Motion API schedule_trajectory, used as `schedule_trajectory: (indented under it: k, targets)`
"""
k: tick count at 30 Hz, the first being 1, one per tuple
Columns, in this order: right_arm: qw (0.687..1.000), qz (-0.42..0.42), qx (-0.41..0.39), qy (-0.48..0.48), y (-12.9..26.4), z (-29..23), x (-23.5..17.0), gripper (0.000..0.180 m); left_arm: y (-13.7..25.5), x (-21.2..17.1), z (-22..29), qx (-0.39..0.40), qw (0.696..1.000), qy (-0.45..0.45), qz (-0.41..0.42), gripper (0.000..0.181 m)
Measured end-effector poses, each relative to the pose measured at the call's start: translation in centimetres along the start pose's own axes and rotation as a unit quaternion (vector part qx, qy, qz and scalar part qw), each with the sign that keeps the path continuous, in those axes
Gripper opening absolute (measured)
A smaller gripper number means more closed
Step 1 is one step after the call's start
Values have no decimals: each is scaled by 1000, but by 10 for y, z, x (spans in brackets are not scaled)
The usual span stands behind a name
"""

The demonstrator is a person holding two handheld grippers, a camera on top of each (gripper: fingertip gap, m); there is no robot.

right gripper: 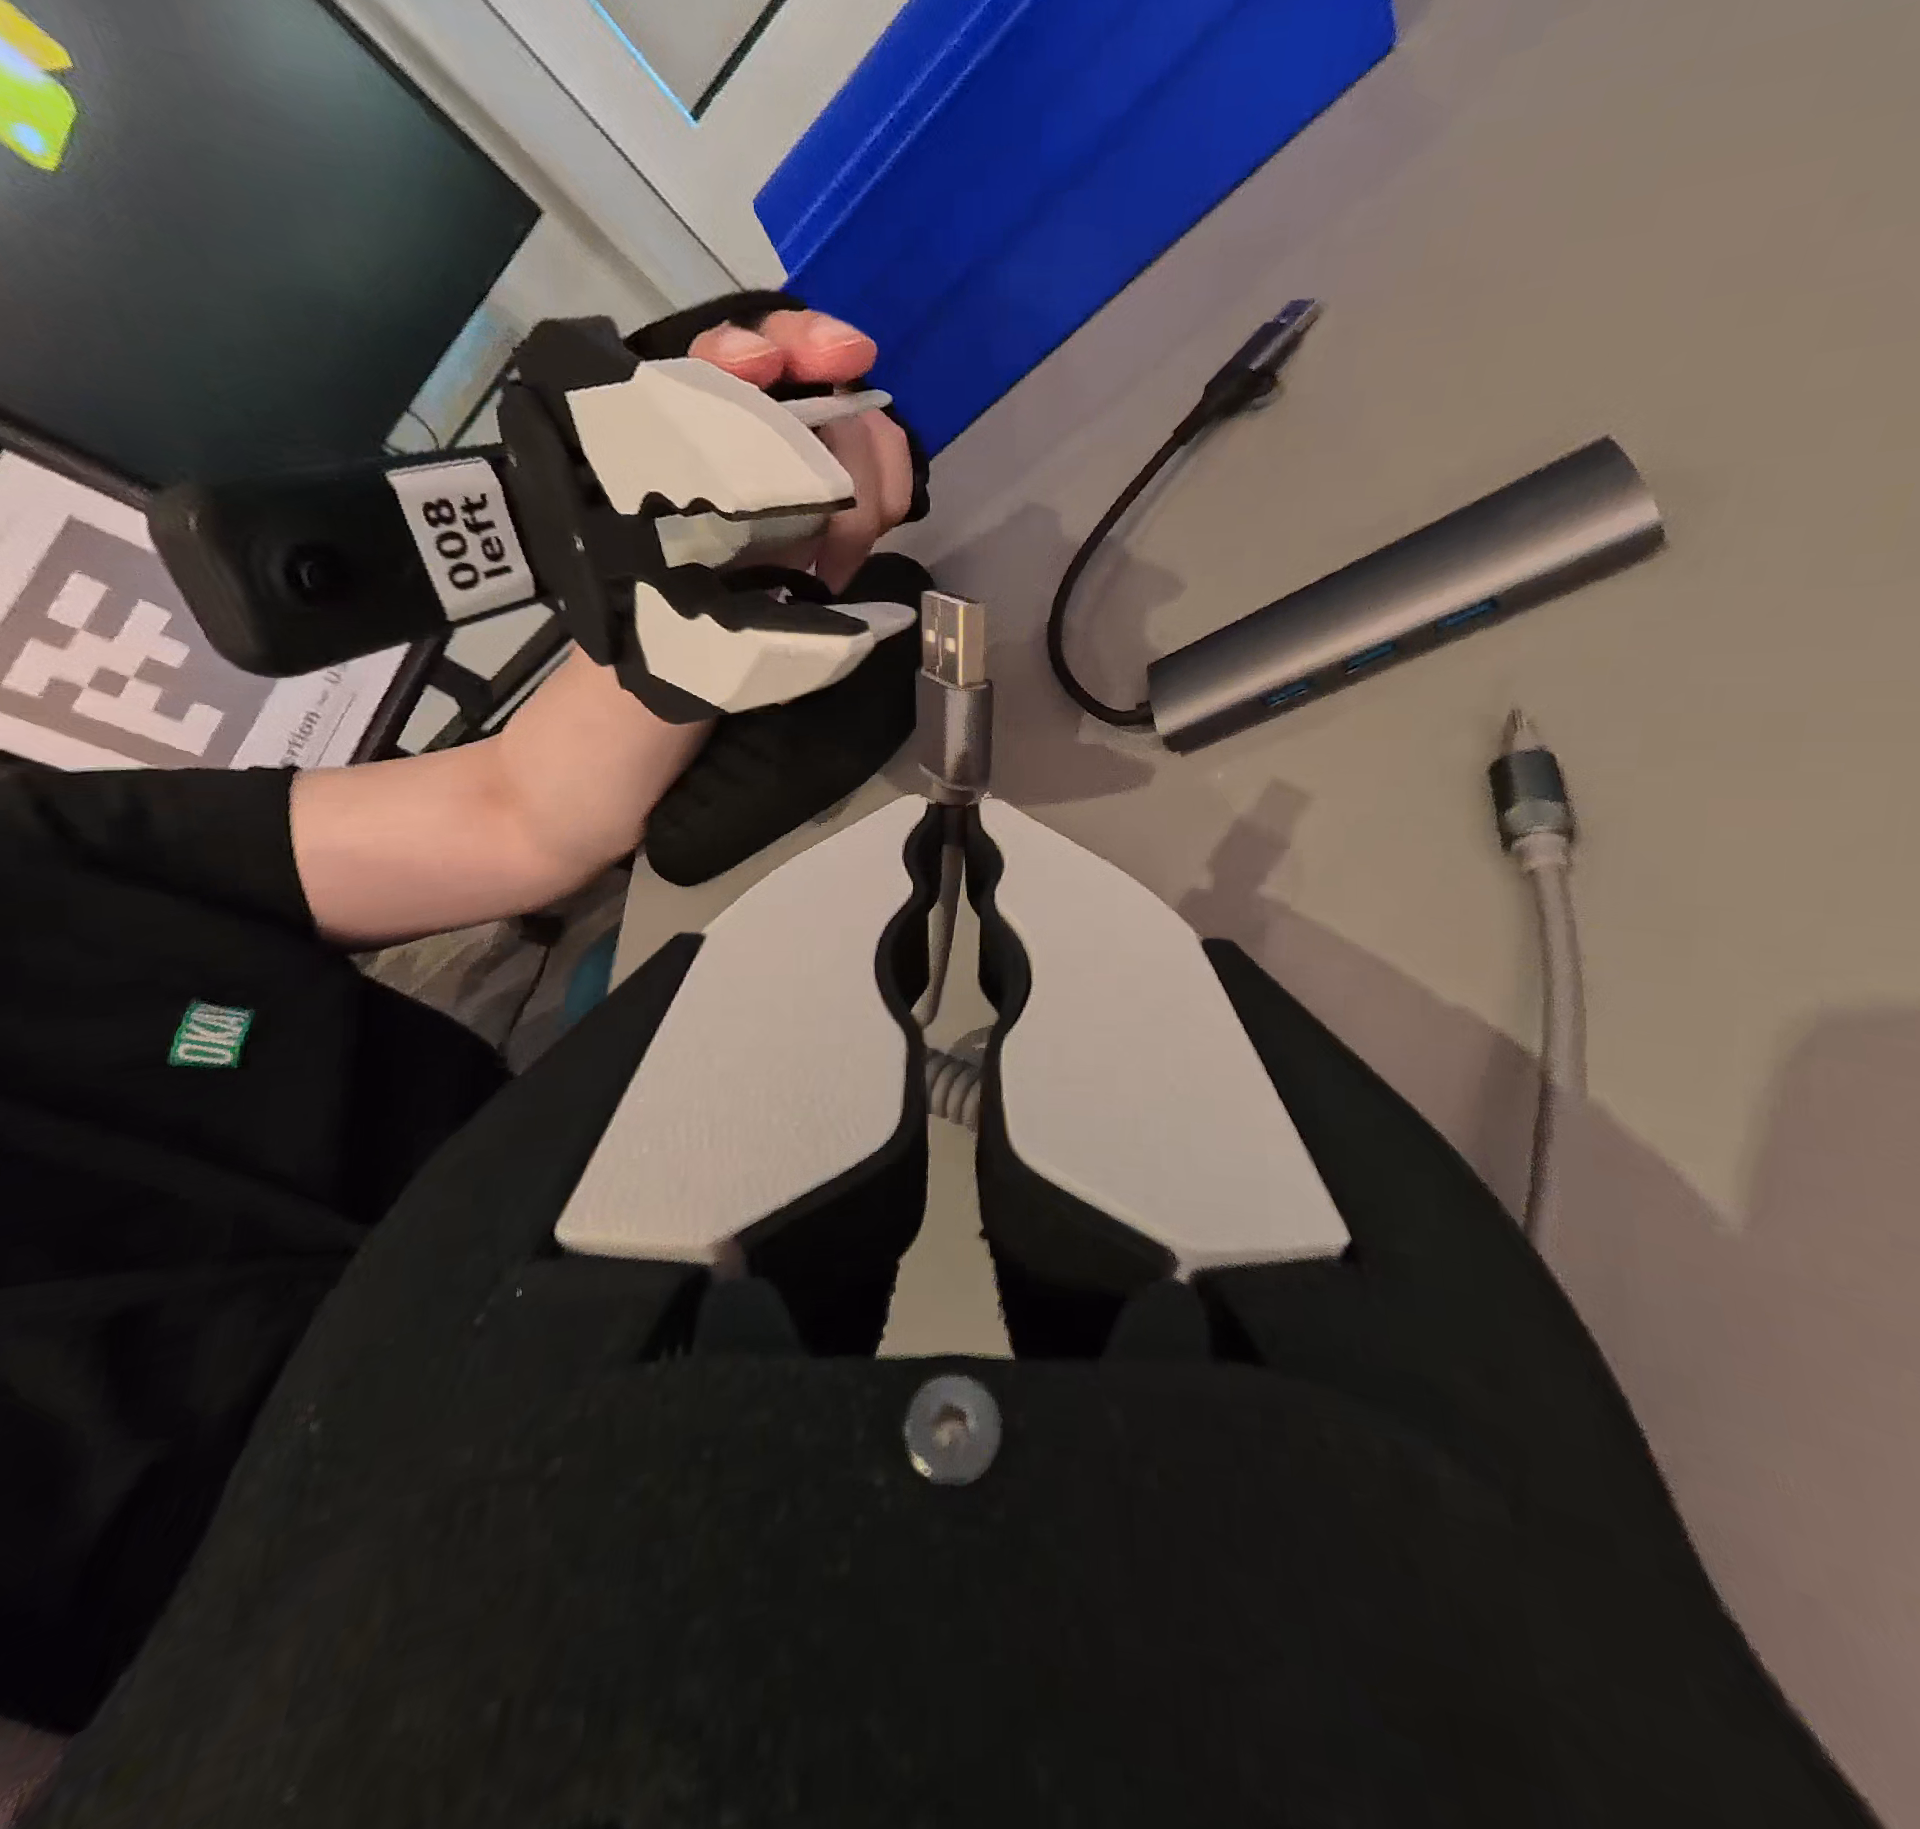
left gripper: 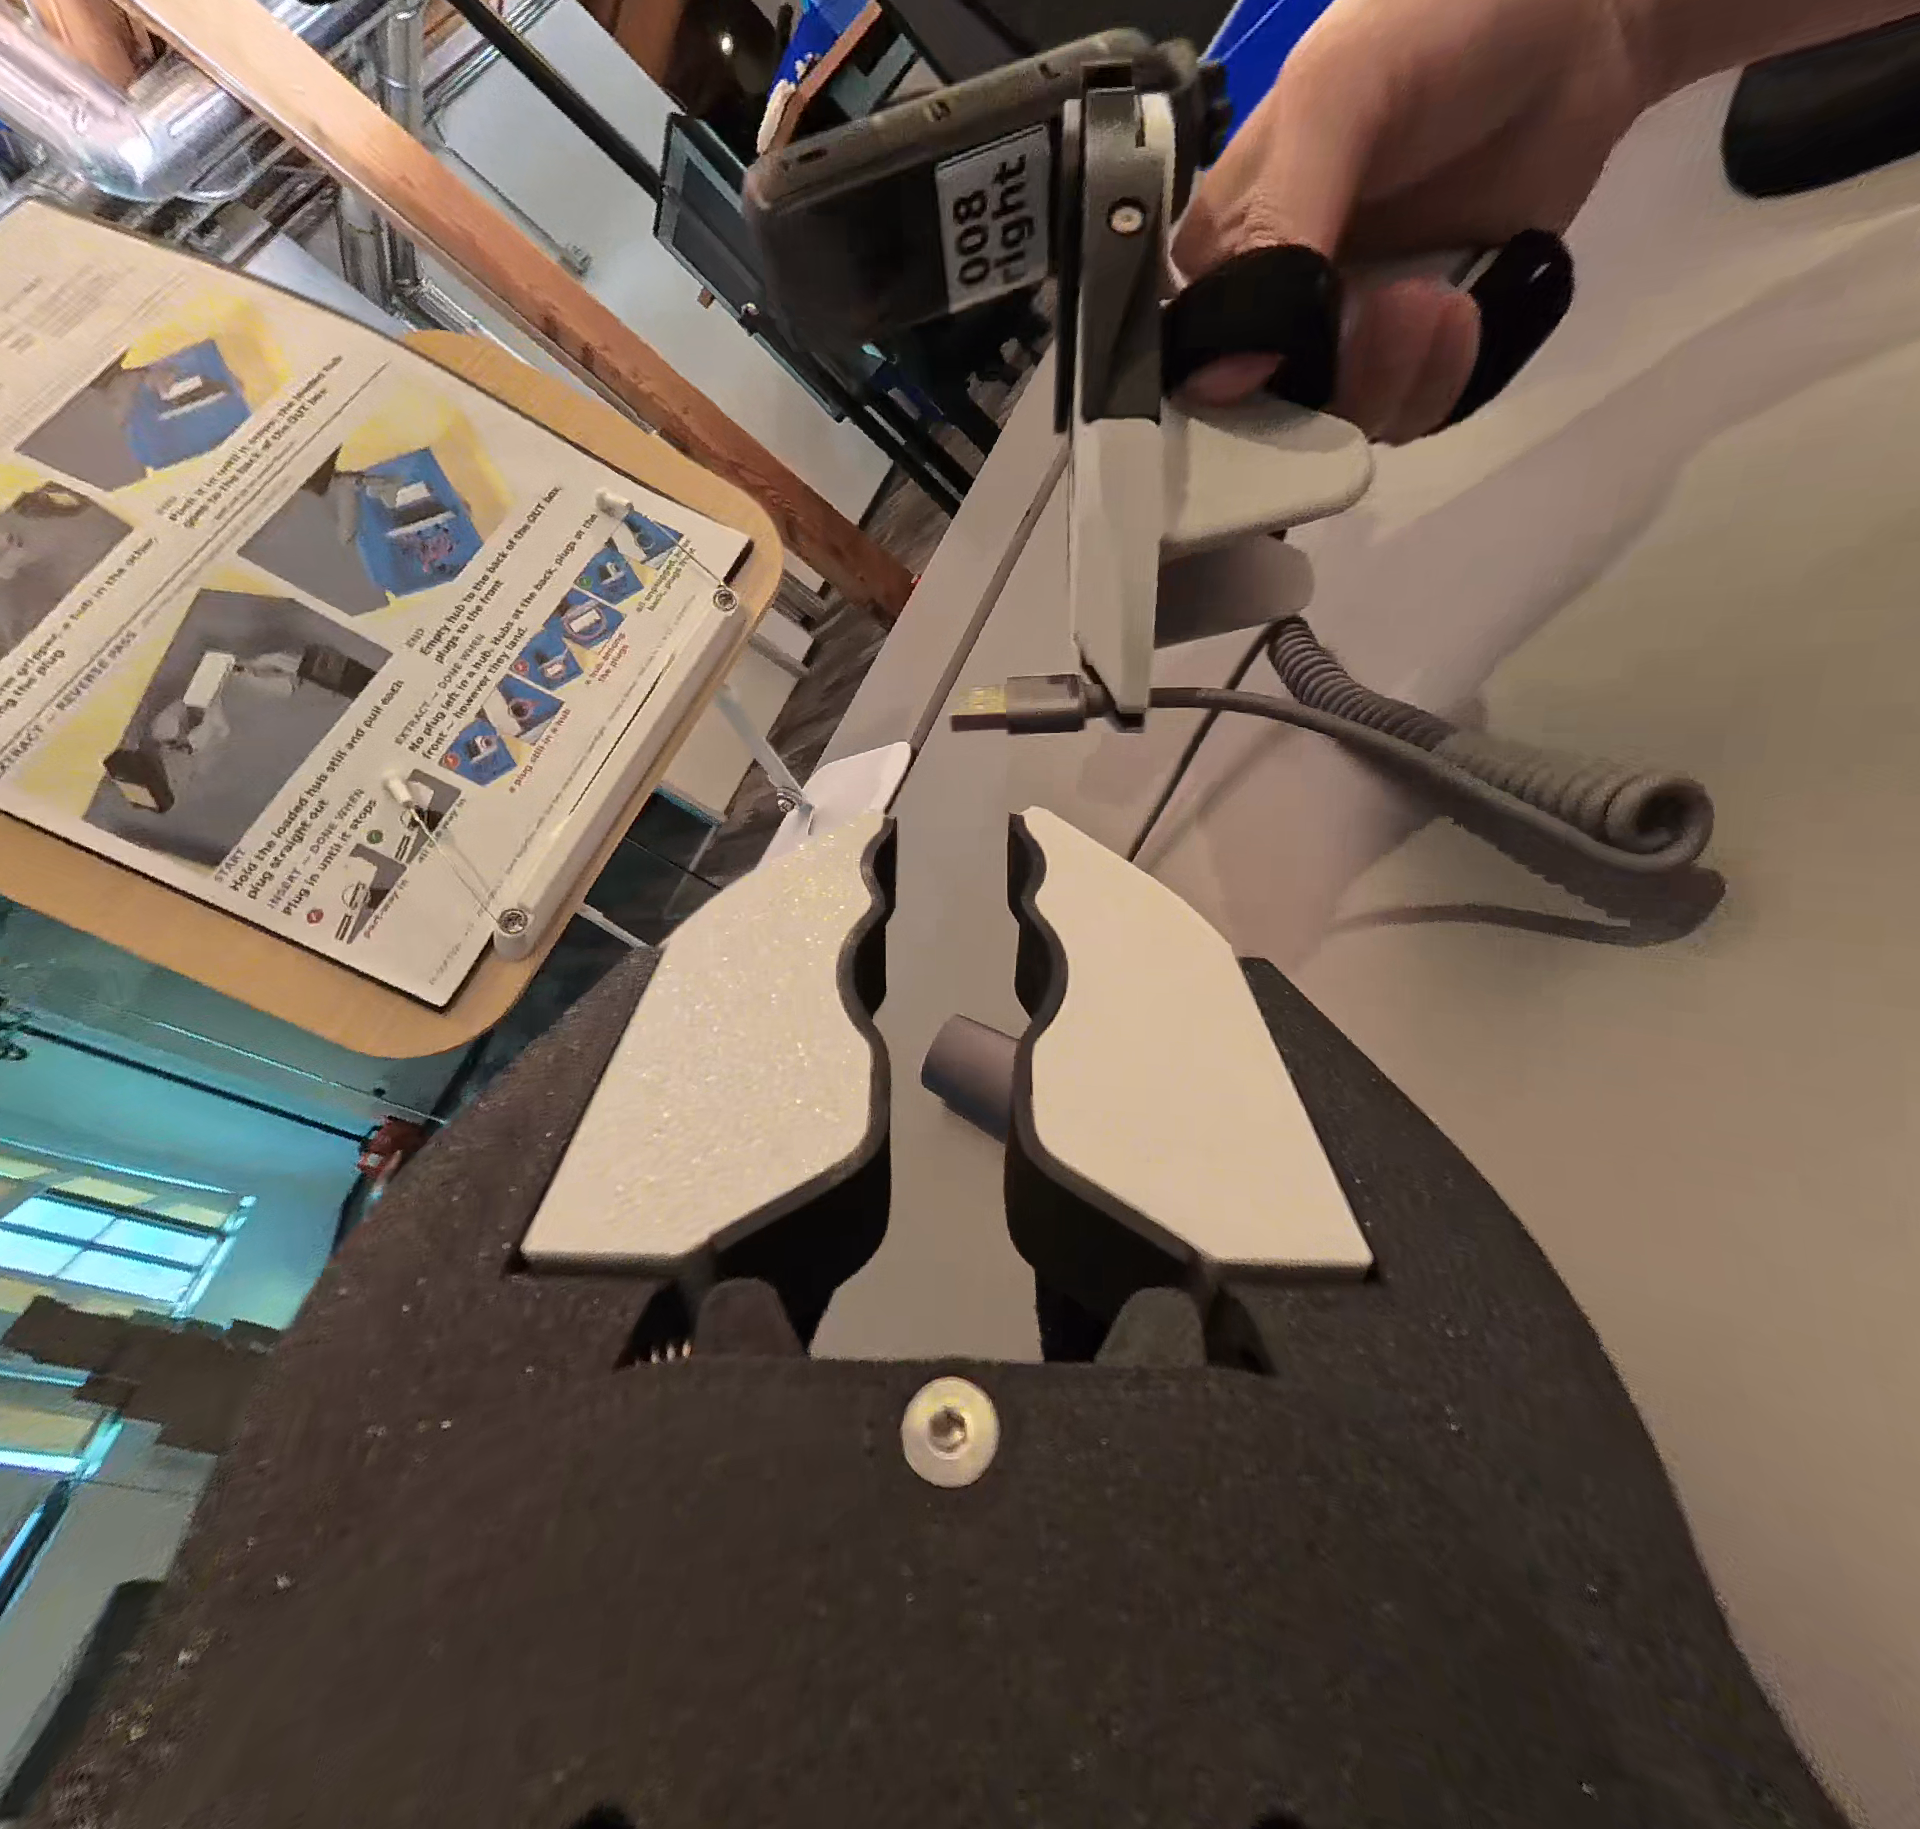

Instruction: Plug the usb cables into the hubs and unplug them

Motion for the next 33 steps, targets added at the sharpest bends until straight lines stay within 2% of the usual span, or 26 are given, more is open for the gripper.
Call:
schedule_trajectory:
  k: [2,8,13,16,21,28,30,33]
  targets:
    - [1000,-7,-13,18,-5,4,3,3,-2,-1,-2,19,1000,9,-3,19]
    - [998,-11,-11,65,-14,-2,5,3,-7,-13,-14,-29,972,230,-22,16]
    - [996,-6,-10,89,-15,-7,4,3,-7,-8,-24,-71,923,377,5,18]
    - [994,-1,-8,106,-15,-9,3,3,-8,-5,-25,-99,894,436,13,24]
    - [991,0,-6,133,-17,-13,3,3,-13,-7,-25,-115,859,500,8,28]
    - [987,-5,-8,157,-18,-15,2,3,-16,-2,-22,-130,858,497,-1,15]
    - [987,-6,-10,161,-18,-15,2,3,-17,-2,-21,-139,850,508,4,6]
    - [986,-5,-13,166,-17,-14,1,3,-18,-2,-21,-151,839,523,5,5]
Point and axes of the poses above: each gripper's, where its closed fingertips meet, y back along the fingers, x out of its top, z = x × y across the jaws, the point moved 8 cm from there along y, back along the fingers, and after that the axes turned 3 degrees about z, right-handed, at the moved point
